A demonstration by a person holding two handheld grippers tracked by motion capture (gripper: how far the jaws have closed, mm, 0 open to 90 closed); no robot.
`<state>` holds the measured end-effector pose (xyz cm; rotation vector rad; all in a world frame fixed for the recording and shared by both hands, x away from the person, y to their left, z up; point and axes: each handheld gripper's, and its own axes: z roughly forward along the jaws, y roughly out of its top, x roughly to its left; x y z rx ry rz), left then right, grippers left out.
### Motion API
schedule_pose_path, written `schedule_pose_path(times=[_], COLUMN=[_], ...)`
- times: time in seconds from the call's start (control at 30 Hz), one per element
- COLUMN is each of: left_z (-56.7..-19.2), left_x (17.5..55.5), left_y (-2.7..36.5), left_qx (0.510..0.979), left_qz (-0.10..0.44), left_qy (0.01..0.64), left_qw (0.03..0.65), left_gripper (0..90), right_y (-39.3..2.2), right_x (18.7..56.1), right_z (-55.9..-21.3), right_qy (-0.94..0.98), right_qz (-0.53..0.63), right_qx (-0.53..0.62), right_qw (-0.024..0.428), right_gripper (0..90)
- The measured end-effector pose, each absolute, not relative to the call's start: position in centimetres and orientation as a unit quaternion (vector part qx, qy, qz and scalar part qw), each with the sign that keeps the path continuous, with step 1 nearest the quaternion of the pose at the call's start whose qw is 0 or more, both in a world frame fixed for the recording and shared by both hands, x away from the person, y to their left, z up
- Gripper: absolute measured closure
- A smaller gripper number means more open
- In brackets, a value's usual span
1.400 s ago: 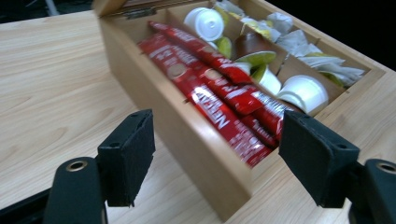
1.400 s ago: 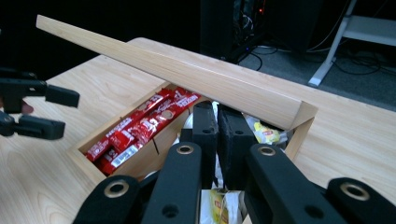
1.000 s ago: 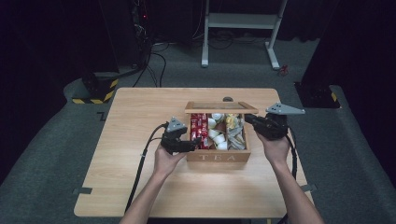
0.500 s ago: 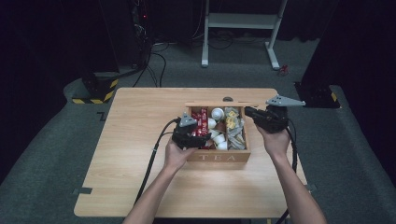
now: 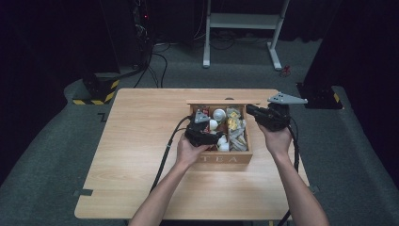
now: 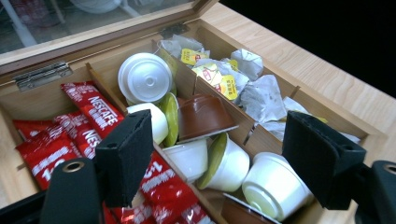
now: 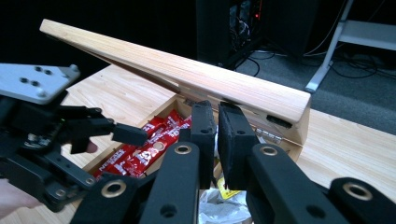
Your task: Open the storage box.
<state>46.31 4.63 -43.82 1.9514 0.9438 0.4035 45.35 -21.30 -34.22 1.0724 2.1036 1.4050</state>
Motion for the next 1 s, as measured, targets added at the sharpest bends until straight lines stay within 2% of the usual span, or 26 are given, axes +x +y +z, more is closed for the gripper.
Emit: schedule_pose_path(times=[0.6,1.0], left_z=[-44.6,-44.9], left_x=[48.2,49.4], left_y=[2.6,1.4], left_qx=[0.798,0.804], left_qz=[0.178,0.163], left_qy=[0.392,0.405], left_qw=[0.422,0.405], left_gripper=[26.0,24.0], right_y=[-21.1,-21.0], right_x=[45.5,45.6], right_z=[-34.0,-34.1], right_qy=[0.755,0.757], right_qz=[0.496,0.493], right_qx=[0.382,0.380], right_qw=[0.197,0.196], right_gripper=[84.2,83.9])
